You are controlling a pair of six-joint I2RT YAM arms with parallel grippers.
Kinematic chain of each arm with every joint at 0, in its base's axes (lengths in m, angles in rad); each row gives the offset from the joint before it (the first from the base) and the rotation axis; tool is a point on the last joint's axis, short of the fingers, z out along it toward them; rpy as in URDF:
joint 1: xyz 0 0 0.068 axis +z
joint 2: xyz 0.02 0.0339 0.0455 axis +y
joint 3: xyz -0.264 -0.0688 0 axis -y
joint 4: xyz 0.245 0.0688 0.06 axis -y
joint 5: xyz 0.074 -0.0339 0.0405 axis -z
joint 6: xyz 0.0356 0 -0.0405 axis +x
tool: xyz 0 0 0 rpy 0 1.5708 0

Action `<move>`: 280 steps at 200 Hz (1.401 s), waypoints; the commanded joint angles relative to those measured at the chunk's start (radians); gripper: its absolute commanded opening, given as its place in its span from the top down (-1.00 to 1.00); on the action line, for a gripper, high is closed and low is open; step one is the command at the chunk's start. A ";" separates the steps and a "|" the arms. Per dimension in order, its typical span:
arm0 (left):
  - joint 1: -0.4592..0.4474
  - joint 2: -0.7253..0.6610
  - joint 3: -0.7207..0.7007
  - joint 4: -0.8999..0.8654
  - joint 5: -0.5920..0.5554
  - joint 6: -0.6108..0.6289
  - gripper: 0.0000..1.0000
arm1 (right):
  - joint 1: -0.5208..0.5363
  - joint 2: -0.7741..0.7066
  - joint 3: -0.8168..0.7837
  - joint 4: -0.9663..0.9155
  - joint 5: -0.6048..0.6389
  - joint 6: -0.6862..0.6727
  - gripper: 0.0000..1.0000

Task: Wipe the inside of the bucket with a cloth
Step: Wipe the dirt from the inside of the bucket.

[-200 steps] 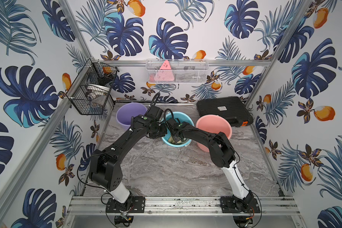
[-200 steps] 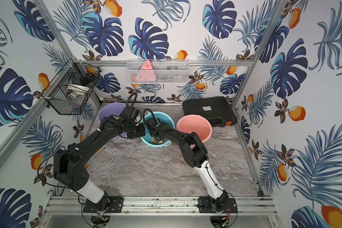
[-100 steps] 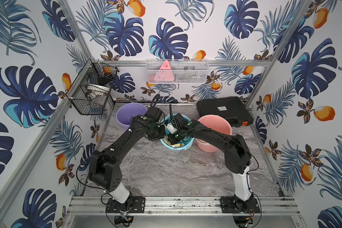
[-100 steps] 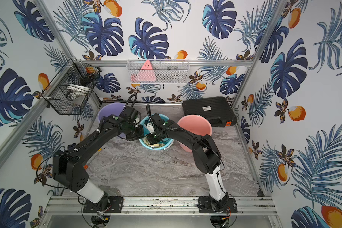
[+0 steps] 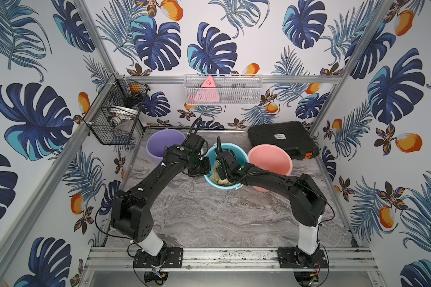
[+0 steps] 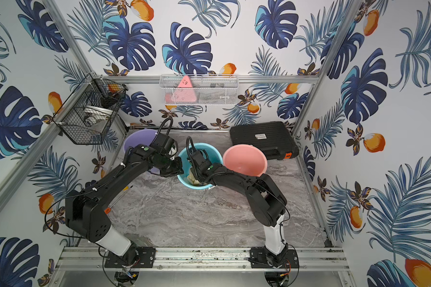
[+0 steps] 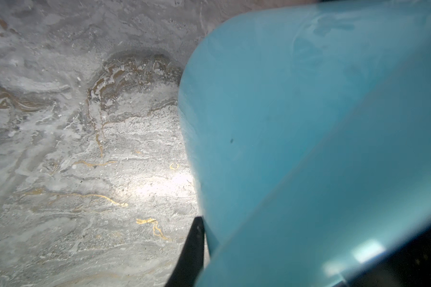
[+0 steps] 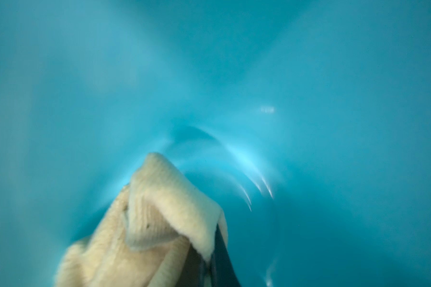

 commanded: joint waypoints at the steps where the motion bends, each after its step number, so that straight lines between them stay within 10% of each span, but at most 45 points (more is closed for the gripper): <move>1: 0.014 0.010 0.023 0.002 0.036 0.014 1.00 | 0.051 -0.042 -0.088 0.303 0.057 -0.129 1.00; 54: 0.021 -0.011 0.016 -0.010 0.037 0.014 1.00 | 0.059 0.072 -0.022 0.325 0.366 -0.189 1.00; 120: 0.036 -0.002 0.025 -0.014 0.042 0.020 1.00 | -0.026 0.084 -0.005 0.142 0.333 -0.061 1.00; 240: 0.039 0.026 0.009 0.003 0.067 0.030 1.00 | -0.096 0.411 0.386 -0.306 0.049 0.130 1.00; 280: 0.038 0.034 -0.026 0.029 0.076 0.028 1.00 | -0.103 0.391 0.371 -0.226 -0.268 0.206 1.00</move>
